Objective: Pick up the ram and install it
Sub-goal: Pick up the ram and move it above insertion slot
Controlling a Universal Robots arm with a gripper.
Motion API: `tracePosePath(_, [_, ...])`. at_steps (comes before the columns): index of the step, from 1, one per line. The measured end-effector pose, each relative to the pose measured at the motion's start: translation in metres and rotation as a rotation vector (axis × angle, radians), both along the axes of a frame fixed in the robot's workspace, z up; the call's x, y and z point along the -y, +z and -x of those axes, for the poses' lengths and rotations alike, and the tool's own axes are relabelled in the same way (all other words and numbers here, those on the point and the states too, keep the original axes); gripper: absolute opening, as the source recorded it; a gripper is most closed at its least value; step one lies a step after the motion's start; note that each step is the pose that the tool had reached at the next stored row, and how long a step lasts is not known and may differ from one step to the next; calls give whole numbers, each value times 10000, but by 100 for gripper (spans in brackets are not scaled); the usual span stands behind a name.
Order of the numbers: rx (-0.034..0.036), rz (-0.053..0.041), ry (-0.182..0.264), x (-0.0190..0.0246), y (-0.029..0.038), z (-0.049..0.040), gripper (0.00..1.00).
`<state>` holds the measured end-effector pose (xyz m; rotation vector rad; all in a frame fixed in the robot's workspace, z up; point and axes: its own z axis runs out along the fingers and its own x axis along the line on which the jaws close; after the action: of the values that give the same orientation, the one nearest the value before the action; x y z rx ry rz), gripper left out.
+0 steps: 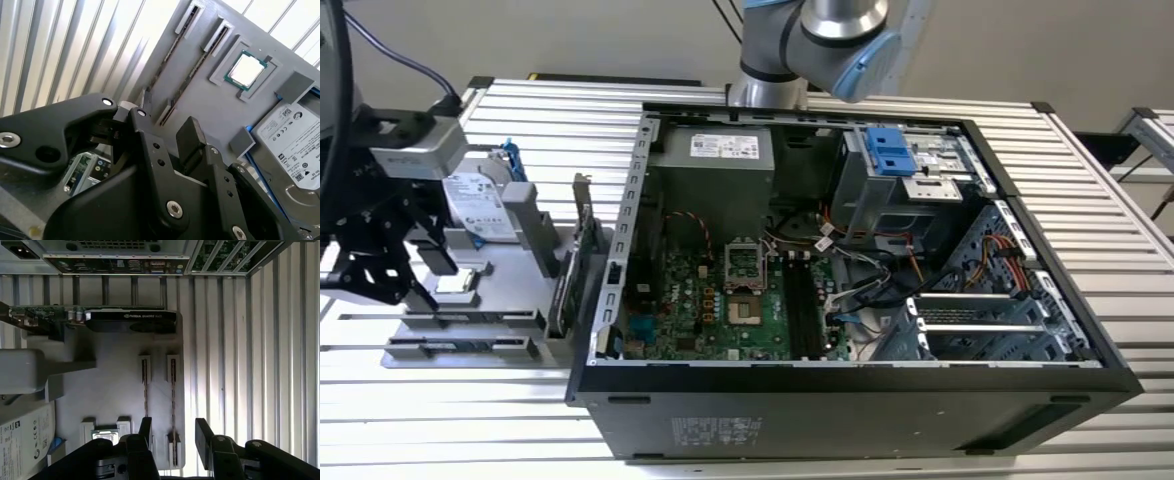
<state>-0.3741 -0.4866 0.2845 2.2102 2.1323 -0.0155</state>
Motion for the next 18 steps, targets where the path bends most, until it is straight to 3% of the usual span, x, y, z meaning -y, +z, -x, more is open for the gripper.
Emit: tracePosePath(18, [13, 0, 17, -1, -176, 5, 100])
